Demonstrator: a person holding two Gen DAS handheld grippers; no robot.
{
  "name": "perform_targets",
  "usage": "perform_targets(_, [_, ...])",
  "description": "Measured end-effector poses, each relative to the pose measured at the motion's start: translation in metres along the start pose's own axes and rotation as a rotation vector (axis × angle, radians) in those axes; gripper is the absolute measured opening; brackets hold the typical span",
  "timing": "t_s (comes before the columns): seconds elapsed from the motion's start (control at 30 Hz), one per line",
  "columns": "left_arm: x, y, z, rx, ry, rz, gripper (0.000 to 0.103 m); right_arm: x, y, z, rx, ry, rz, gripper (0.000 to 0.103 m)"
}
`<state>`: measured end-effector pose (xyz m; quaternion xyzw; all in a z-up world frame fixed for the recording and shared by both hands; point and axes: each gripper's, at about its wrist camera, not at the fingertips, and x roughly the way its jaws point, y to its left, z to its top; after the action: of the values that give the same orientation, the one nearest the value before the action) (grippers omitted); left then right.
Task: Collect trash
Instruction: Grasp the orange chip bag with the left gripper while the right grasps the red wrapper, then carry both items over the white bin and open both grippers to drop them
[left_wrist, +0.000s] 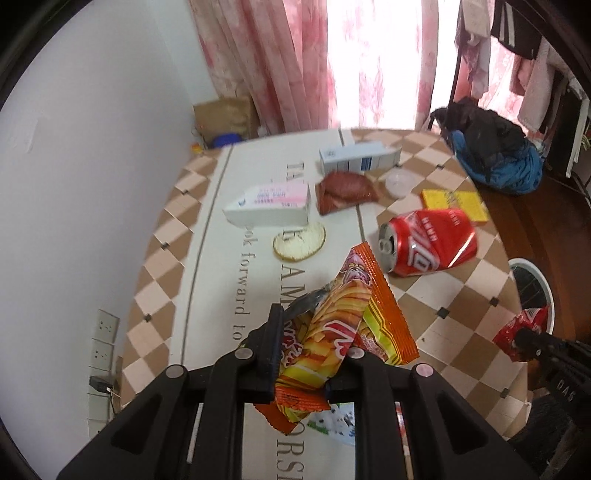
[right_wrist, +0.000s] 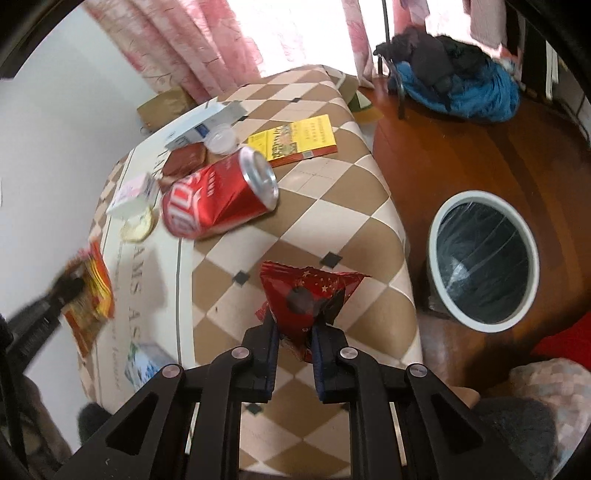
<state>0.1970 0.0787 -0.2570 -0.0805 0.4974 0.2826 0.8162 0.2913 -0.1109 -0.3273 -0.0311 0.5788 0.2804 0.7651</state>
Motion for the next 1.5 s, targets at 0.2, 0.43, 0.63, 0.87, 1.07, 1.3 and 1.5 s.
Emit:
perform_targets(0.2, [-0.03,-0.006,0.0,-0.014,-0.043,-0.039,0.014,-0.042,0.002,-0.008,-0.038,-0.086,0.013,0.016])
perform_targets(0.43, [-0.071,-0.054,0.015,0.046,-0.11,-0.131,0.014,-0.105,-0.033,0.008,-0.016,-0.19,0.025,0.016])
perform_targets(0.63, [-0.086,-0.132,0.044,0.138,-0.146,-0.232,0.014,-0.152,-0.101,0.024,0.051,-0.261,-0.003,0.016])
perform_targets(0.87, [-0.046,-0.254,0.069,0.233,-0.048,-0.411,0.014,-0.155,-0.211,0.046,0.143,-0.246,-0.107,0.016])
perform_targets(1.07, [0.026,-0.343,0.072,0.31,0.119,-0.48,0.015,-0.091,-0.295,0.054,0.221,-0.113,-0.139,0.016])
perform_targets(1.3, [0.115,-0.411,0.051,0.356,0.367,-0.492,0.017,0.013,-0.367,0.041,0.335,0.064,-0.104,0.016])
perform_targets(1.5, [0.15,-0.414,0.04,0.286,0.459,-0.48,0.103,0.078,-0.394,0.03,0.386,0.164,-0.075,0.018])
